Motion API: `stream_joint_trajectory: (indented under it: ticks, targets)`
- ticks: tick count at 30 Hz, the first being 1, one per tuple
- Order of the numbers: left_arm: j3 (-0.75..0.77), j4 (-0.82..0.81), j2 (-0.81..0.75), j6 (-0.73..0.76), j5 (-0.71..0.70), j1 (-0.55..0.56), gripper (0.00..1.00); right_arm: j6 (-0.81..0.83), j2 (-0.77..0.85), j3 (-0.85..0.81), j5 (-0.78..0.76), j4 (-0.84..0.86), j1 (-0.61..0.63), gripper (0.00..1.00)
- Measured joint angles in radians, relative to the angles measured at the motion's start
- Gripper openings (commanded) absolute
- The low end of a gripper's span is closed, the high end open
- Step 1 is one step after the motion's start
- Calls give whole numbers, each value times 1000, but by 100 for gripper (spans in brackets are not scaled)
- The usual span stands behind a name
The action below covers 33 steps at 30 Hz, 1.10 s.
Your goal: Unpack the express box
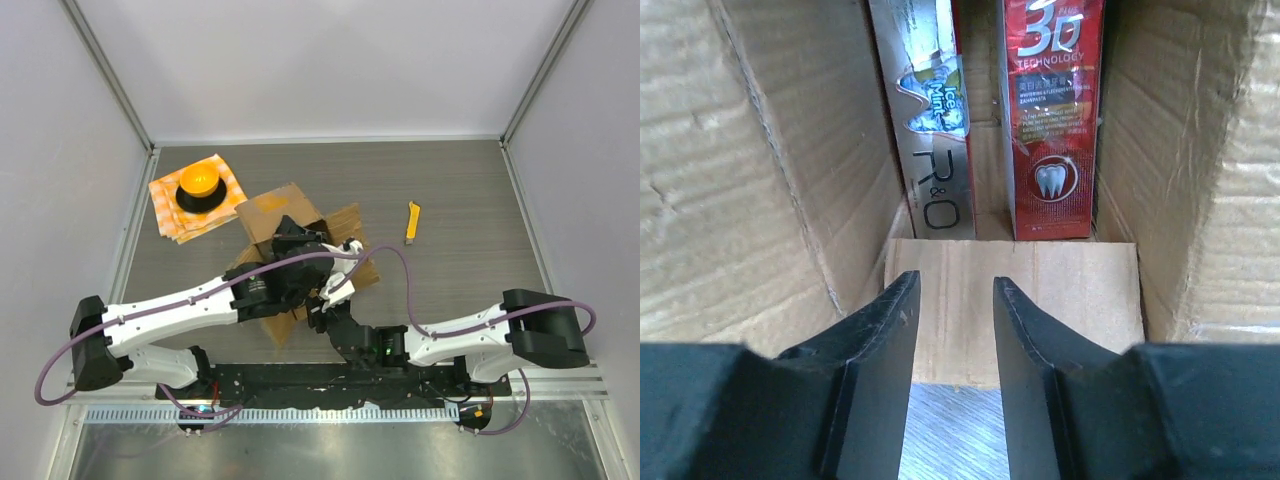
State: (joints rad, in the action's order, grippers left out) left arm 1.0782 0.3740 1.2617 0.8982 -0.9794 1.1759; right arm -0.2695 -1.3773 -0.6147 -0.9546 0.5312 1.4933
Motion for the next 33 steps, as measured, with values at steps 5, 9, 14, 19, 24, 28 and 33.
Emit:
stream_joint_trajectory:
  ticks: [5, 9, 14, 19, 24, 28, 33]
  targets:
    - [2, 2, 2, -27, -8, 12, 0, 22, -39, 54, -36, 113, 2, 43]
    - [62, 88, 3, -121, 10, 19, 0, 1, -24, 126, -52, 172, 2, 46]
    - [193, 273, 6, -291, 94, 18, 0, -58, 93, 245, -64, 197, -7, 48]
    - [267, 406, 6, -431, 186, 14, 0, -77, 159, 260, -63, 210, -14, 48]
    - [271, 429, 6, -479, 212, 15, 0, -34, 148, 221, -48, 201, 5, 51]
    - [220, 370, 5, -440, 153, 15, 0, 42, 98, 137, -46, 230, 38, 56]
    - [39, 72, -9, -171, 20, 14, 0, 113, 70, 98, -26, 285, 14, 59]
